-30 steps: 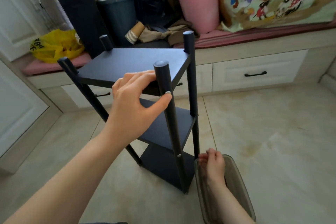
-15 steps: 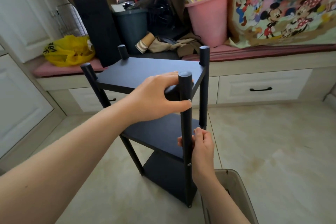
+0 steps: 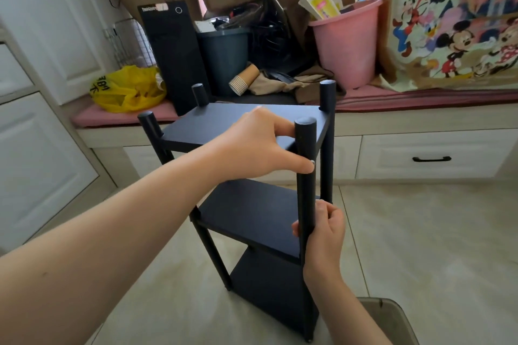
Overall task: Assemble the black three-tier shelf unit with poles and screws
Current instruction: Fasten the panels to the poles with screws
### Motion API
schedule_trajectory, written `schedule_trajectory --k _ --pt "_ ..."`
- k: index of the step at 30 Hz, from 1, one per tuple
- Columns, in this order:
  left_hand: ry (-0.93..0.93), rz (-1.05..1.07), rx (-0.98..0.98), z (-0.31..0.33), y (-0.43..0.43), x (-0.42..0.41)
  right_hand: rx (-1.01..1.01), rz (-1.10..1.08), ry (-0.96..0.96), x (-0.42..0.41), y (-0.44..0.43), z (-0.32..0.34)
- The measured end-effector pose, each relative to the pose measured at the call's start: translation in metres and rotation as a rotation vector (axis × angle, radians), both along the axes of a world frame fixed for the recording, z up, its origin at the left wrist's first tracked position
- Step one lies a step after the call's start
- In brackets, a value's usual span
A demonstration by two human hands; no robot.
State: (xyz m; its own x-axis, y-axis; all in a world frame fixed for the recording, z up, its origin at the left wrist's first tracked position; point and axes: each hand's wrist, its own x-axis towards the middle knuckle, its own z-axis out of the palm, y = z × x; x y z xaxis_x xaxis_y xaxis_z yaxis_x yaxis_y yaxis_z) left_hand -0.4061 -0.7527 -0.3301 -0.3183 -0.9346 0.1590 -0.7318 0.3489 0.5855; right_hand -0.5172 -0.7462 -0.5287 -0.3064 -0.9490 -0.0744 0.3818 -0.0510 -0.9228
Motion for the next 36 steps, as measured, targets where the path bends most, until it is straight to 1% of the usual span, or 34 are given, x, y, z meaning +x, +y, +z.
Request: schedule_trajectory --k 3,6,11,16,21,28,31,36 --pt "0.098 0.036 0.010 0.005 -0.014 0.016 -0.019 -0.003 0.002 0.012 -0.018 0.014" --pt "0.210 0.116 0.018 0.013 -0.022 0.034 -0.038 0.027 0.021 0.026 -0.036 0.029" --pt "0.309 0.281 -0.071 0.018 -0.036 0.074 -0.060 0.118 0.075 0.059 -0.060 0.054" --pt "0.419 0.396 -0.118 0.017 -0.035 0.120 -0.114 0.213 0.177 0.091 -0.073 0.076" --pt "0.625 0.536 -0.166 0.008 -0.023 0.158 -0.188 0.294 0.284 0.116 -0.078 0.092" --pt "0.900 0.648 -0.166 -0.030 0.023 0.198 -0.276 0.417 0.481 0.145 -0.070 0.088" --pt "0.955 0.692 -0.097 -0.058 0.052 0.213 -0.296 0.455 0.578 0.152 -0.062 0.075" --pt "0.983 0.759 0.046 -0.117 0.095 0.228 -0.320 0.489 0.764 0.152 -0.043 0.041"
